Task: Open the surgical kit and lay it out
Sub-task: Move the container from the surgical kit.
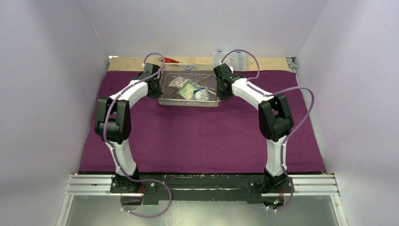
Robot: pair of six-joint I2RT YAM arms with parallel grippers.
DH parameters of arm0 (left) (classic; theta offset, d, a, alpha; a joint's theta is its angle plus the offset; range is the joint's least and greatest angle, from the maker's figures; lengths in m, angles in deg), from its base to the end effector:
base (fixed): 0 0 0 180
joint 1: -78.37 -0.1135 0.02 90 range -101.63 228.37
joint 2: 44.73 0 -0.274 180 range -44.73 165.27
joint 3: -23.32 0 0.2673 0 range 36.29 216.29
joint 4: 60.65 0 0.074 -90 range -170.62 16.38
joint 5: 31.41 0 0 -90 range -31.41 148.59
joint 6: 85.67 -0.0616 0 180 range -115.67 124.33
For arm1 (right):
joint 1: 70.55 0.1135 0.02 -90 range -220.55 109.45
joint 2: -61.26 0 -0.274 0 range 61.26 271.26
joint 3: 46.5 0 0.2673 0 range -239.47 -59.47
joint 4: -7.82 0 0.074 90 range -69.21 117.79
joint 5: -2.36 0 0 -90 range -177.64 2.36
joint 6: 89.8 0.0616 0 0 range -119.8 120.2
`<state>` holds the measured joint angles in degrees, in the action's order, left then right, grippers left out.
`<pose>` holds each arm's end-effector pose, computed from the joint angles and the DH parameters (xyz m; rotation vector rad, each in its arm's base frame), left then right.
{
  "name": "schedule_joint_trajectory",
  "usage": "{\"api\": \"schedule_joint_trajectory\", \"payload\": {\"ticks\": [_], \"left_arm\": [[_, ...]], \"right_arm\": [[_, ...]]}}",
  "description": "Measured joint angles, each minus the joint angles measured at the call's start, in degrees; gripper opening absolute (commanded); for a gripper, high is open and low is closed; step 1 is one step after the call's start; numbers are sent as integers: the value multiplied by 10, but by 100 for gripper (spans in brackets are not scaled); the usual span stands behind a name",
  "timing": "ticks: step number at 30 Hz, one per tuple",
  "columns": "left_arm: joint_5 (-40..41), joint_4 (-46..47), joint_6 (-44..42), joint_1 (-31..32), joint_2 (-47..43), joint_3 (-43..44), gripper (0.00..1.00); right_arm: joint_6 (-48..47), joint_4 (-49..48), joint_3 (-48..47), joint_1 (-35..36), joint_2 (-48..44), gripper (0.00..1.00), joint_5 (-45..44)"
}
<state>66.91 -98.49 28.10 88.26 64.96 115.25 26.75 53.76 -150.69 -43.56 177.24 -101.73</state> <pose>0.4381 -0.0673 0.1786 -0.3617 2.5007 -0.0505 0.4284 0.2013 0.1921 0.0808 2.5319 0.0505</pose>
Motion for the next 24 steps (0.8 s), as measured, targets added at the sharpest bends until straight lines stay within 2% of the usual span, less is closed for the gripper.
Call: {"api": "schedule_joint_trajectory", "payload": {"ticks": [6,9,17,24], "left_arm": [[89,-34,-4,-2,-35,-17,0],[106,-45,-8,-6,-53,-21,0],[75,-17,-15,-4,-69,-21,0],[34,28,-9,20,-69,-24,0]], "right_arm": [[-18,-11,-47,31,31,0,-16],[-24,-16,-58,45,42,0,-29],[-3,2,-57,44,42,0,-82],[6,-1,0,24,0,0,-111]]}}
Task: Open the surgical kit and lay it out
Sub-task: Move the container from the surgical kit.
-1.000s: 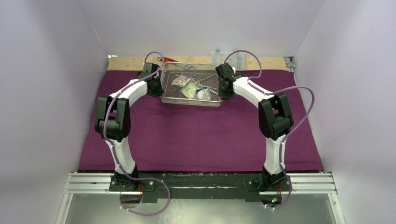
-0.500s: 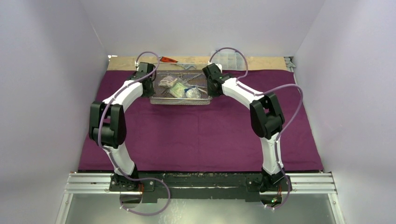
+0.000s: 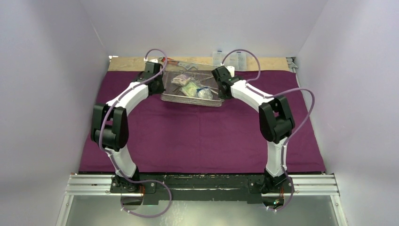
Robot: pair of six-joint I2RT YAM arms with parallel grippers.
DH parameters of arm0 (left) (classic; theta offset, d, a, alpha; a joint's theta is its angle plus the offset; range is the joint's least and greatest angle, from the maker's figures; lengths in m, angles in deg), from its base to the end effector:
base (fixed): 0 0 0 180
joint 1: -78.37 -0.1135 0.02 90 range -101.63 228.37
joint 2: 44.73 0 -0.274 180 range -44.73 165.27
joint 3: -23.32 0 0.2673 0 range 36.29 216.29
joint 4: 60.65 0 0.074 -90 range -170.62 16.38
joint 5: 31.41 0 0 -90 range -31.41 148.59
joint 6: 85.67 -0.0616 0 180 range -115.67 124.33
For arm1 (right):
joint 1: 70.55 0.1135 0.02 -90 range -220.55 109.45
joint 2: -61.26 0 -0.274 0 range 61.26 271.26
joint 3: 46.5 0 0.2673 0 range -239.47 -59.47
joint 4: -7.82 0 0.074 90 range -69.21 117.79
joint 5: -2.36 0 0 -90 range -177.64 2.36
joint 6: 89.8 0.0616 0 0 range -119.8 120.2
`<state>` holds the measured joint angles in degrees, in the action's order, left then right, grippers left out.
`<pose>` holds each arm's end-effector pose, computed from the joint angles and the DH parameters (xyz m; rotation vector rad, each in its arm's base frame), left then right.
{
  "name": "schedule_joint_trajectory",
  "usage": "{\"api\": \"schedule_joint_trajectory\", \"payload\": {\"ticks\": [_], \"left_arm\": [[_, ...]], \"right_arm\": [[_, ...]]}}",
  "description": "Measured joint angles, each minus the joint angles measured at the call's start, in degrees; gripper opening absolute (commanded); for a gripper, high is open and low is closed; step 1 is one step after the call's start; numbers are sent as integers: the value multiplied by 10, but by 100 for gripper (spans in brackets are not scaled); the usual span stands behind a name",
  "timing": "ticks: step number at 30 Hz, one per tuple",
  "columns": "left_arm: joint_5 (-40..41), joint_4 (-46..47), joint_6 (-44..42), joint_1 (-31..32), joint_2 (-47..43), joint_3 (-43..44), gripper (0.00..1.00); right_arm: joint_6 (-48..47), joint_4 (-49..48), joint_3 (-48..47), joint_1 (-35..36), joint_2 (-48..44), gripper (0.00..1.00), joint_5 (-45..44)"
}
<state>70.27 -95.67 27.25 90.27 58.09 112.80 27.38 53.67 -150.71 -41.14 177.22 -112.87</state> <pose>0.4235 -0.0765 0.2186 -0.3221 2.3704 -0.0387 0.4233 0.2085 0.1959 0.1111 2.4428 -0.1448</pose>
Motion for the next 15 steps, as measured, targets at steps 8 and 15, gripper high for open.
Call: {"api": "schedule_joint_trajectory", "payload": {"ticks": [8,15], "left_arm": [[-6,63,35,82,7,2,0],[-19,102,59,136,83,51,0]], "right_arm": [[-21,-2,91,-71,-78,0,-11],[-61,-33,149,-146,-111,0,-12]]}}
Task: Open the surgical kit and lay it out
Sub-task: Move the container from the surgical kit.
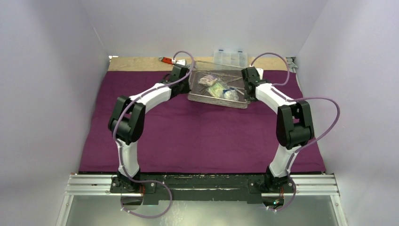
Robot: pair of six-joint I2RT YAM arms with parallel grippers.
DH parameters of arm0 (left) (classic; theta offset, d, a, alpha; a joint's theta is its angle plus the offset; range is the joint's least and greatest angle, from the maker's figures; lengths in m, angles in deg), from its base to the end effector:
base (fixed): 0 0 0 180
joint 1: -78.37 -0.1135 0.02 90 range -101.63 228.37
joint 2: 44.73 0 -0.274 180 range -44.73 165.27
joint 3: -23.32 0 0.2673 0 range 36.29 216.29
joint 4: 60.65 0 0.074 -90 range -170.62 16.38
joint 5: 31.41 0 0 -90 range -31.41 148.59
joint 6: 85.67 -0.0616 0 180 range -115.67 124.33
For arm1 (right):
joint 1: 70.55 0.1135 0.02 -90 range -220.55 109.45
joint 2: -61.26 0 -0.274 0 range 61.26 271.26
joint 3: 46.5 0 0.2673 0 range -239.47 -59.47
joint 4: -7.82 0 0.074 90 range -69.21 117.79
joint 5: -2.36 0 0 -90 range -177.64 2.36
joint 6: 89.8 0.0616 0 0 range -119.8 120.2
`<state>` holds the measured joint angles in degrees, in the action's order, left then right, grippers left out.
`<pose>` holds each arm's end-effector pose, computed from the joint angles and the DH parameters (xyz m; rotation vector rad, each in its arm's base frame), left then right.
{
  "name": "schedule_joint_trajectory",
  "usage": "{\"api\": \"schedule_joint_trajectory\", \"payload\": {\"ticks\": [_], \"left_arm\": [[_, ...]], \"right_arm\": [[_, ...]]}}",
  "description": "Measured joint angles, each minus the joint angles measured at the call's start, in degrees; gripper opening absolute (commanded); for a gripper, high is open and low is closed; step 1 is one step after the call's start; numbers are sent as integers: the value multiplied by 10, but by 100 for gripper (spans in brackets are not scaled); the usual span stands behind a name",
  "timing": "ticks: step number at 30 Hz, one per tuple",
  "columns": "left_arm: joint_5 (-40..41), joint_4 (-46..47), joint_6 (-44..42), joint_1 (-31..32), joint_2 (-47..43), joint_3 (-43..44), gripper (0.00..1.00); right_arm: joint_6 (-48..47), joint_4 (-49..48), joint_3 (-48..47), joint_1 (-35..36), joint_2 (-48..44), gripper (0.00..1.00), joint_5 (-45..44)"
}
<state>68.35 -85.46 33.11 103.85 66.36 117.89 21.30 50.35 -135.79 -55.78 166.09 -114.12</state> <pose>0.4342 -0.1954 0.2042 -0.1547 2.2923 -0.2990 0.4092 0.0795 0.1972 0.3008 2.4439 -0.3335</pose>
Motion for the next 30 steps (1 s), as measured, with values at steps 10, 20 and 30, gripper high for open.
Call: {"api": "schedule_joint_trajectory", "payload": {"ticks": [10,20,30], "left_arm": [[-39,24,24,45,78,54,0],[-7,61,53,63,65,20,0],[-5,82,76,75,16,-41,0]], "right_arm": [[-63,-63,50,-78,-9,0,-9],[-82,-78,76,-92,-30,0,-2],[-88,-75,122,-92,-80,0,7]]}}
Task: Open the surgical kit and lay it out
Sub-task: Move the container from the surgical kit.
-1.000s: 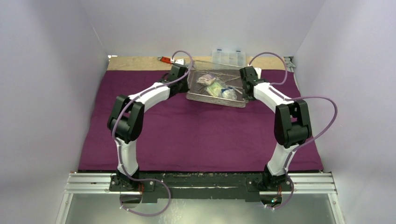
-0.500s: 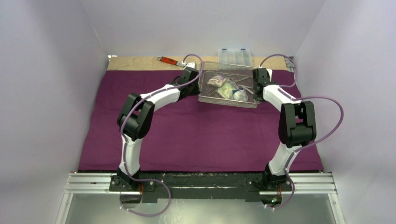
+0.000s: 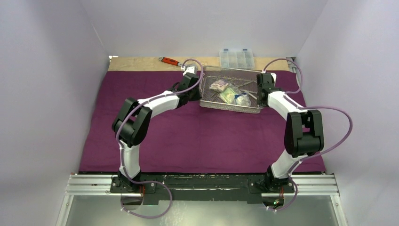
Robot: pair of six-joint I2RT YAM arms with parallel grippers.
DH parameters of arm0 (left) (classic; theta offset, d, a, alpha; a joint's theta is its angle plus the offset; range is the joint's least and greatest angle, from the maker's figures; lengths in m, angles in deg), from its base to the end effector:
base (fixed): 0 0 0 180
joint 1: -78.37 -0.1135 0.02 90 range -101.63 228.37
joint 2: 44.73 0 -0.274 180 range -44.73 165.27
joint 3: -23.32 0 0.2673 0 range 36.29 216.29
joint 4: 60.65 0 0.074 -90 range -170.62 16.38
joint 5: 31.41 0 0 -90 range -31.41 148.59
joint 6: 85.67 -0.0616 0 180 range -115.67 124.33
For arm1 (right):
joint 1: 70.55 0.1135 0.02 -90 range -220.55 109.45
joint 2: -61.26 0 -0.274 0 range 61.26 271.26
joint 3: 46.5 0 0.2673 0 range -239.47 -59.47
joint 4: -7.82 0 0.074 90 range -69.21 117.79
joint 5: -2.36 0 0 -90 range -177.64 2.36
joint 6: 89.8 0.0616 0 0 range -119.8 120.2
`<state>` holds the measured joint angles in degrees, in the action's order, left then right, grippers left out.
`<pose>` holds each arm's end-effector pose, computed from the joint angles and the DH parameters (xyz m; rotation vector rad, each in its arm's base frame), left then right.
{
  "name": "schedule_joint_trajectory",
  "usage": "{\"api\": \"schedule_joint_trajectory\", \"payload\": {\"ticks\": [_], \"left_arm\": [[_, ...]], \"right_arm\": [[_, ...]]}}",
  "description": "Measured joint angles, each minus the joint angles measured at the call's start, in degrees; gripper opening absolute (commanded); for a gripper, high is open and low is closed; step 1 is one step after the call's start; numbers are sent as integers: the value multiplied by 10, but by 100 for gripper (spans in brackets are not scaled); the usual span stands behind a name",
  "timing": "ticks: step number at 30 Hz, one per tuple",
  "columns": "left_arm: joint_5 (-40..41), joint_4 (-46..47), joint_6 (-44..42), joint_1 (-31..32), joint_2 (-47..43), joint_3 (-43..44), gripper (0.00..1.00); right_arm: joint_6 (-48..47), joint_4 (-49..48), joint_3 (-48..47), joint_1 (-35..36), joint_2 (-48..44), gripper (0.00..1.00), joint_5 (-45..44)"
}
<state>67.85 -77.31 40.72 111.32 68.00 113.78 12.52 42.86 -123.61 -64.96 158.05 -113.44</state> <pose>0.4066 -0.2517 0.1802 -0.1567 2.2770 -0.4679 0.3797 0.0102 0.1899 0.3200 2.4211 -0.4305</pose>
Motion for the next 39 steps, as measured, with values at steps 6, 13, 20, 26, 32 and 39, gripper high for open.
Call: {"api": "schedule_joint_trajectory", "payload": {"ticks": [6,13,20,26,32,39], "left_arm": [[-7,-7,1,9,1,8,0],[-13,-18,0,28,39,77,0],[-27,-16,10,40,76,99,0],[-26,-31,16,40,89,124,14],[-50,-35,13,38,91,127,37],[-58,-55,10,44,85,130,40]], "right_arm": [[-18,-13,4,-16,3,0,2],[-60,-48,-9,-64,29,0,11],[-139,-113,-16,-86,59,0,19],[-165,-140,-28,-89,76,6,27],[-154,-169,-28,-98,85,33,21],[-125,-186,-28,-111,89,39,-13]]}}
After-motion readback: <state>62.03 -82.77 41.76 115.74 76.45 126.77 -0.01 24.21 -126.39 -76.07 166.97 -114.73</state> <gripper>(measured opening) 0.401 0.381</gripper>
